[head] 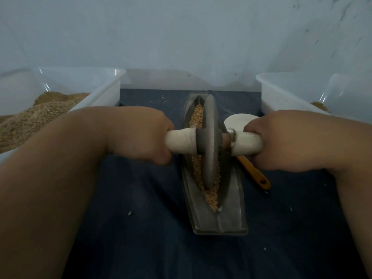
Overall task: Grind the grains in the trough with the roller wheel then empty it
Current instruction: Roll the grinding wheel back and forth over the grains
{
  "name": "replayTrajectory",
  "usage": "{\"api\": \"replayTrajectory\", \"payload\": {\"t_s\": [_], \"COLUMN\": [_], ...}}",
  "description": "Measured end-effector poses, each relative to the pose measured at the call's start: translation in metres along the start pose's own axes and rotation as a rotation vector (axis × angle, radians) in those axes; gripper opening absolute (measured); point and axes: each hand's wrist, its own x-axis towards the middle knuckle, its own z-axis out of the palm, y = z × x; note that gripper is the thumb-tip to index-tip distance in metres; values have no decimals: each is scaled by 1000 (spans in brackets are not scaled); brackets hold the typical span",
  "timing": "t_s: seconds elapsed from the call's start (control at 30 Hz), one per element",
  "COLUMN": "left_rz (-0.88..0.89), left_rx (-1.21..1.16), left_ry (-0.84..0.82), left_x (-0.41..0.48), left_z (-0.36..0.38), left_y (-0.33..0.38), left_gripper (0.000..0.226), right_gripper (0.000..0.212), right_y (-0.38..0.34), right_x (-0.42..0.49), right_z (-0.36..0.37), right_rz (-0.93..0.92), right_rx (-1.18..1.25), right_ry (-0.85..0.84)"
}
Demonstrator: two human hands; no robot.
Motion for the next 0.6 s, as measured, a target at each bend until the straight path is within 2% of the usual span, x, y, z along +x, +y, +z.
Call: {"api": "replayTrajectory", "payload": {"t_s": [0.1,0.17,0.3,0.37,0.47,0.53,0.6], "left_rz": [-27,-58,-194,-224,-207,-222,-222], "left_rx": [-35,-17,140,222,335,308,260], "left_ry": [-7,75,453,626,723,673,554], "left_x": [3,11,37,48,53,49,42], "left_z": [1,5,21,29,31,29,25], "left_y": [1,-3,-9,-7,-2,-1,-3], "left_gripper": [18,18,21,17,21,25,27], "right_gripper": [14,16,18,20,22,21,22], "right_y": [2,5,9,10,14,17,18], "right_x": [5,18,54,67,74,71,63], "right_z": [3,12,37,44,47,46,40], "right_rz": [3,21,84,110,142,130,85], "right_rx": [11,-4,-157,-218,-201,-169,-120], "right_ry": [24,116,524,627,602,542,457]}}
